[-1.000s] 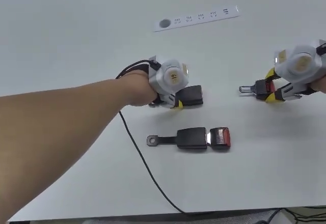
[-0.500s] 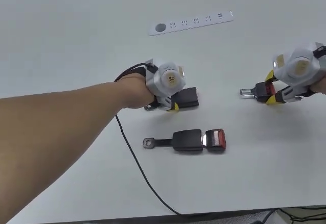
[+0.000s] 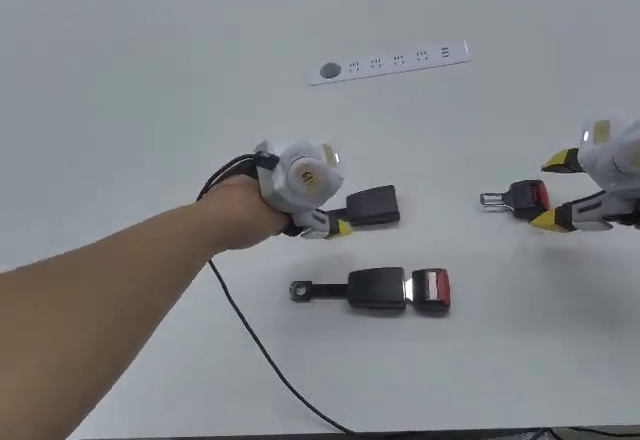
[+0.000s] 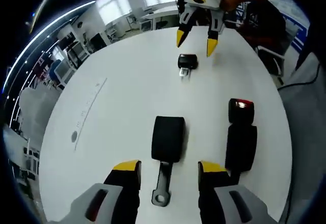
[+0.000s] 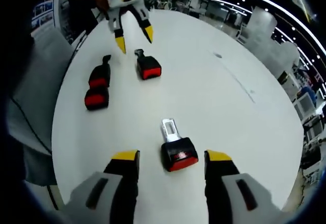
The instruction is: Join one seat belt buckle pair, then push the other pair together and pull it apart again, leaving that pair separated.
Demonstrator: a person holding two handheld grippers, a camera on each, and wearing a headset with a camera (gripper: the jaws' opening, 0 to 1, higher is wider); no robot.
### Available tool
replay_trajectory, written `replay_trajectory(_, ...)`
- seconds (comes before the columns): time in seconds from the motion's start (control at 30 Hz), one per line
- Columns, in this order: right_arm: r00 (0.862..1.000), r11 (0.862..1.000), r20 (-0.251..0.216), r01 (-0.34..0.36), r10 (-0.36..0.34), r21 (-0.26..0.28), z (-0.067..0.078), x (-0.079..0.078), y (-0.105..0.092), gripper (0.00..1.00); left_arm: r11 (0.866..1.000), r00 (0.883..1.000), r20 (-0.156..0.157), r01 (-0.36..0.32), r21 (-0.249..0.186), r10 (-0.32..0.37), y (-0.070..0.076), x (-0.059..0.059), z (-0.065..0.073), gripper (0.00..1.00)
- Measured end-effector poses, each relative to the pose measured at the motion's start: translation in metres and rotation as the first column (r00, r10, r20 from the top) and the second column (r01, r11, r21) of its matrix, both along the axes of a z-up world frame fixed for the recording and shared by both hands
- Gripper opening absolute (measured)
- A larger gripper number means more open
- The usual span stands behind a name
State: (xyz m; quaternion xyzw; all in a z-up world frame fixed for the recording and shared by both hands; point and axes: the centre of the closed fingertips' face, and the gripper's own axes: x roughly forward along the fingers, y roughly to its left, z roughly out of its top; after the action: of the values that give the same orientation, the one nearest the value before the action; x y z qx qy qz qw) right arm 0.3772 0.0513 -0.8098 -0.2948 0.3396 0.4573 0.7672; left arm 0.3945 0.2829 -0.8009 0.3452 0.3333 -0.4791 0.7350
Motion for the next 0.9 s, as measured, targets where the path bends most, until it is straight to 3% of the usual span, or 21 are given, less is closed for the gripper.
replay_trajectory(0.1,1.000,0.998,-0.003,0.006,-0.005,0.055,0.013,-0.015,0.008,0.58,0.989,0.995,0.005,-0.097,-0.111,0.098,0.007,-0.010,0.020,0.51)
replay_trajectory(0.2,1.000,0.998,0.017,0.005,-0.006,0.068,0.021,-0.030,0.010,0.62,0.989,0.994,0.007,-0.111,-0.098,0.112,0.024,-0.028,0.023,0.55)
replay_trajectory(0.37,0.998,0.994,0.014,0.054,-0.056,0.094,0.025,-0.050,0.003,0.69,0.970,0.979,-0.009,-0.203,-0.132,0.204,0.049,-0.054,0.028,0.62)
replay_trajectory(0.63,0.987,0.979,0.008,0.158,-0.160,0.132,0.028,-0.071,-0.020,0.74,0.939,0.953,-0.020,-0.301,-0.166,0.302,0.084,-0.080,0.033,0.70)
replay_trajectory(0.7,0.984,0.973,-0.003,0.179,-0.181,0.145,0.027,-0.076,-0.025,0.76,0.924,0.942,-0.034,-0.336,-0.185,0.335,0.096,-0.086,0.033,0.71)
replay_trajectory(0.9,0.978,0.965,-0.001,0.207,-0.210,0.158,0.027,-0.091,-0.033,0.85,0.914,0.933,-0.037,-0.357,-0.193,0.357,0.109,-0.102,0.032,0.77)
